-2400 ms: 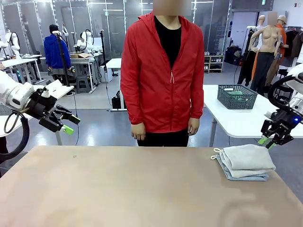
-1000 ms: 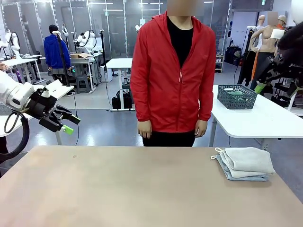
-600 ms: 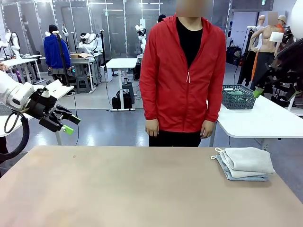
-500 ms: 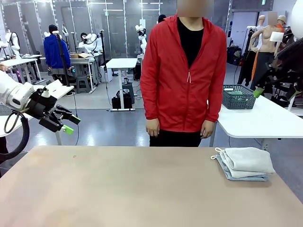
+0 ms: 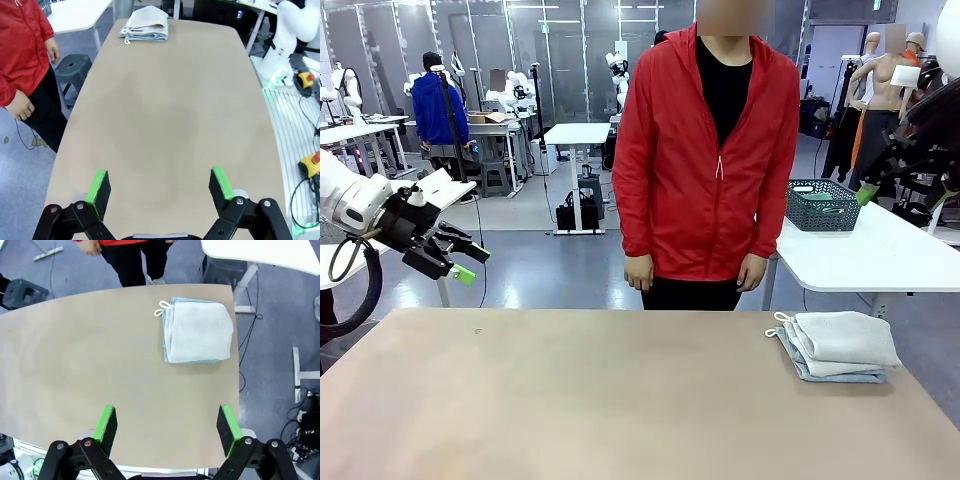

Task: Fold the towels and place them in the basket.
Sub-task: Stack the folded Towel with hook on the right side of the table.

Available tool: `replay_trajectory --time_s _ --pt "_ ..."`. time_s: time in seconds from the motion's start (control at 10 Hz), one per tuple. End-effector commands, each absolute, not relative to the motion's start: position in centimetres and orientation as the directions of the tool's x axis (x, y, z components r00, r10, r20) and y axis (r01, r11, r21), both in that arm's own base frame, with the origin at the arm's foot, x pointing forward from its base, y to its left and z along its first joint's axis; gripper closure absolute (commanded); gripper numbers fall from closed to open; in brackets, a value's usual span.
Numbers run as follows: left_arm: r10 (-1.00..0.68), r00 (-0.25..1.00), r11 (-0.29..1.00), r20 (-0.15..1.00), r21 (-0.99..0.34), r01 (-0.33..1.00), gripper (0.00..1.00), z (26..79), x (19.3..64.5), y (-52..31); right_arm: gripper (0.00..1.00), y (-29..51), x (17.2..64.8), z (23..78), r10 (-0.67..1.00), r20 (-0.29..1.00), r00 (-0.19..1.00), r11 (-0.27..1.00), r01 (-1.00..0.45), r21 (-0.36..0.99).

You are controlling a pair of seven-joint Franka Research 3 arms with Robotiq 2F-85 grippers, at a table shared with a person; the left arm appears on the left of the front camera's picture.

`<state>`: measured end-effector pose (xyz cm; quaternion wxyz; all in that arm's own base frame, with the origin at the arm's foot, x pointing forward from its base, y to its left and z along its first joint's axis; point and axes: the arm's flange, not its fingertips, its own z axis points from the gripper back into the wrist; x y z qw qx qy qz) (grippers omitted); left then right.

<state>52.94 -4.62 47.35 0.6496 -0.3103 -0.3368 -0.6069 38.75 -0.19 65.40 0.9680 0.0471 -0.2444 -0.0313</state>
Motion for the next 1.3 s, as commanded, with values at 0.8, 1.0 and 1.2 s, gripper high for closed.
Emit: replay_trajectory --time_s 0.8,1.0,1.2 --pt "-0.579 0.038 0.072 0.815 0.005 0.997 0.0 47.44 52.86 -4.61 0.0 -0.09 38.75 65.47 -0.085 0.463 0.882 0.994 0.04 0.106" --pt "-0.579 0.038 0.072 0.815 0.005 0.997 0.0 47.44 52.86 -4.61 0.0 -0.09 38.75 65.47 -0.085 0.463 0.882 0.994 0.04 0.106" --pt "-0.579 0.038 0.072 0.815 0.005 0.997 0.0 47.44 52.86 -4.61 0.0 -0.09 38.75 65.47 -0.085 0.463 0.882 0.994 0.04 0.106"
